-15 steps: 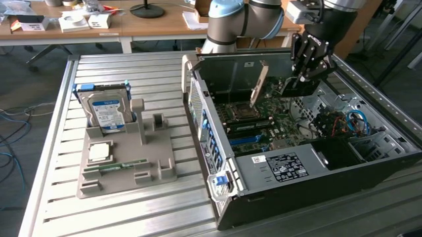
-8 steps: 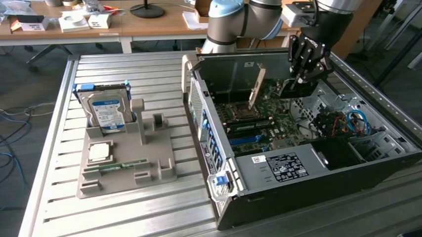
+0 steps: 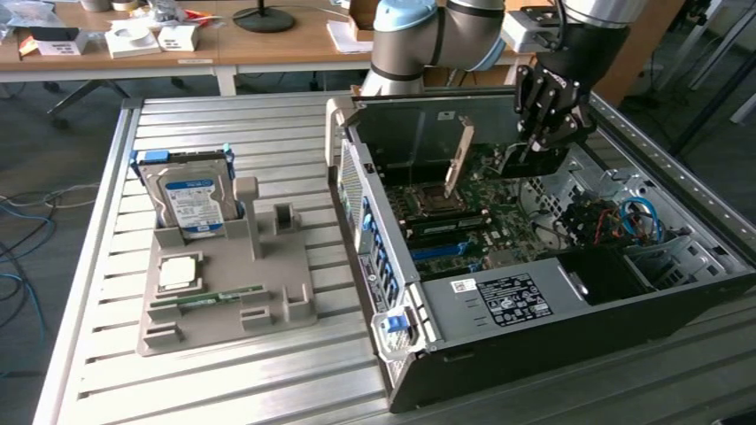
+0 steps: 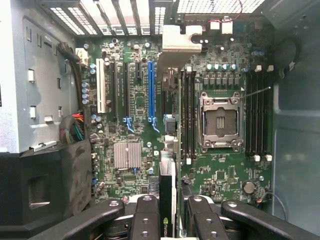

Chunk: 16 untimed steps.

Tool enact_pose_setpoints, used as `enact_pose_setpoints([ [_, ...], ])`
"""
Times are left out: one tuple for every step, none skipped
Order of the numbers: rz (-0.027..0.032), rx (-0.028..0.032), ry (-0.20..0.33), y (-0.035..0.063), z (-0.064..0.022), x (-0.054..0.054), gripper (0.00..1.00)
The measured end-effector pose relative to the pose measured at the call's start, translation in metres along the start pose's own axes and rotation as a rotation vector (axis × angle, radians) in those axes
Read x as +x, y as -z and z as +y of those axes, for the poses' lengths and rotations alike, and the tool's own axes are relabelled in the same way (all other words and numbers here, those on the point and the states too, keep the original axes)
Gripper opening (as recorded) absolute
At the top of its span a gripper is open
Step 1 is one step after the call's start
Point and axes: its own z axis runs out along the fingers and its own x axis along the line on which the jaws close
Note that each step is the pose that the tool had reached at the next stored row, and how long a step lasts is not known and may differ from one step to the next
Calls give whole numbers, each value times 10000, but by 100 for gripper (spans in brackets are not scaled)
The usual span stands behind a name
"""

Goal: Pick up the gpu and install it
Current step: 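Insert the gpu into the slot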

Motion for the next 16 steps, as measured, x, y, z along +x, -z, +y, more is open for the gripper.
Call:
enact_pose_setpoints([
  [-1, 0, 0, -5, 0, 0, 27],
  [-3, 1, 0, -21, 0, 0, 27],
  [-3, 0, 0, -38, 0, 1, 27],
  [-1, 0, 0, -55, 0, 1, 27],
  [0, 0, 0, -73, 1, 1, 27],
  [0, 0, -1, -91, 1, 2, 27],
  [-1, 0, 0, -107, 2, 2, 27],
  [-1, 0, 0, -120, 1, 2, 27],
  [-1, 0, 0, -126, 1, 2, 27],
  [1, 0, 0, -126, 2, 2, 27],
  [1, 0, 0, -126, 2, 2, 27],
  [1, 0, 0, -127, 2, 2, 27],
  [-2, 0, -1, -128, 2, 7, 27],
  [-3, 0, -2, -128, 2, 17, 27],
  [-4, 0, -1, -127, 2, 32, 27],
  [-6, 1, 0, -126, 1, 48, 27],
])
